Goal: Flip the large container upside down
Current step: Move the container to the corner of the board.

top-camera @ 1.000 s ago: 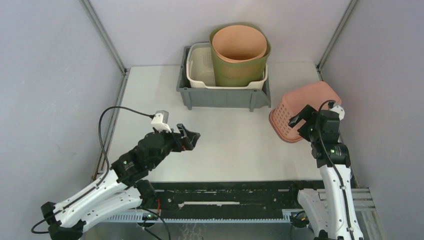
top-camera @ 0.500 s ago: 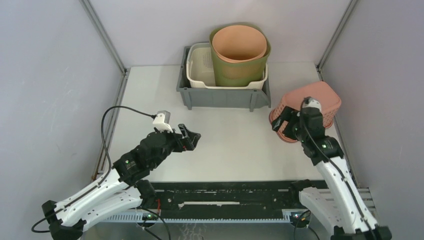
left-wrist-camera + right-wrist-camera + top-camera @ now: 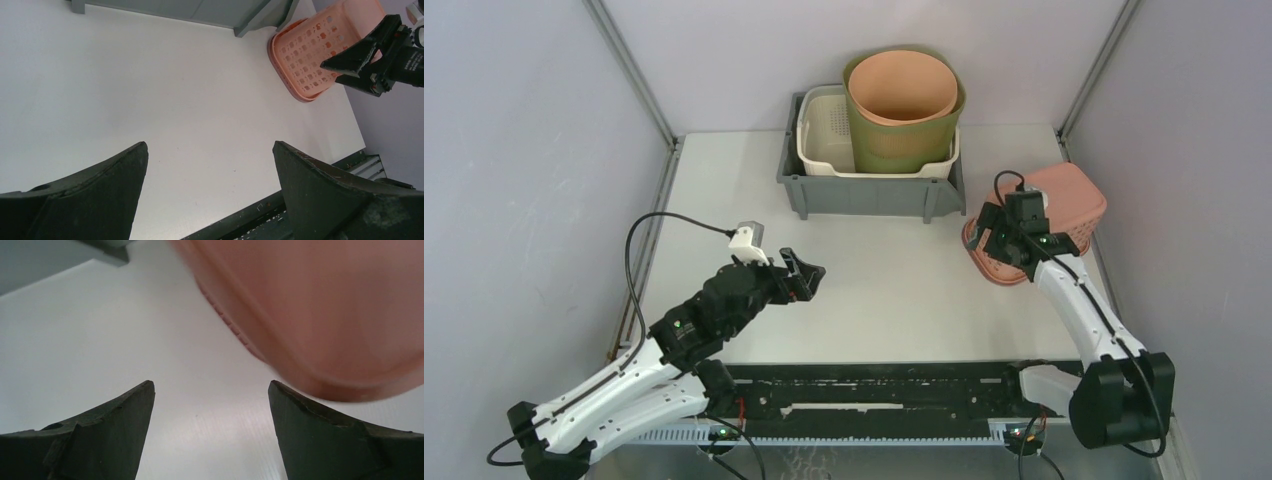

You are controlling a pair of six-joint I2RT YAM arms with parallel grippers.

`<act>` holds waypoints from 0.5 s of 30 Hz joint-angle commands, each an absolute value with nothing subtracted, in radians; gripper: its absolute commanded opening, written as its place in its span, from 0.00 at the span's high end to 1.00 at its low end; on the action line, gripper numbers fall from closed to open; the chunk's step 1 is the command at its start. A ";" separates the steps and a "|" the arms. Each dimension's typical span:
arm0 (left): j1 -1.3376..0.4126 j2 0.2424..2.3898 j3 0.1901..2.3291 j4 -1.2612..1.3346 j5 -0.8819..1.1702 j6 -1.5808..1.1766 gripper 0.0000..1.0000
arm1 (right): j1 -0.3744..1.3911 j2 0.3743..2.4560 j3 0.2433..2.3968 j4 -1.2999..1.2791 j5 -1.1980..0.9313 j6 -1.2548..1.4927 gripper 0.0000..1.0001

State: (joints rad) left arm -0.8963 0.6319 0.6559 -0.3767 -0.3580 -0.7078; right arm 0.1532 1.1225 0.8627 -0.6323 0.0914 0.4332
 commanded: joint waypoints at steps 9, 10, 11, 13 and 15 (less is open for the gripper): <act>-0.900 0.621 0.648 -0.366 -0.369 -0.708 0.00 | 0.022 1.332 1.042 -0.475 -0.037 0.360 0.08; -0.900 0.620 0.650 -0.368 -0.371 -0.707 0.00 | 0.018 1.348 1.056 -0.469 -0.047 0.361 0.08; -0.900 0.619 0.650 -0.371 -0.371 -0.707 0.00 | 0.013 1.361 1.071 -0.468 -0.052 0.361 0.08; -0.901 0.618 0.652 -0.376 -0.374 -0.706 0.00 | 0.005 1.390 1.104 -0.469 -0.077 0.357 0.08; -0.900 0.618 0.653 -0.378 -0.377 -0.706 0.00 | 0.003 1.389 1.125 -0.471 -0.115 0.344 0.08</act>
State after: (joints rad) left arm -0.8963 0.6319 0.6559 -0.3840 -0.3626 -0.7078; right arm 0.0162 1.3872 1.0527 -0.5232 -0.0467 0.3805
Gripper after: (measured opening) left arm 0.998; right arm 0.921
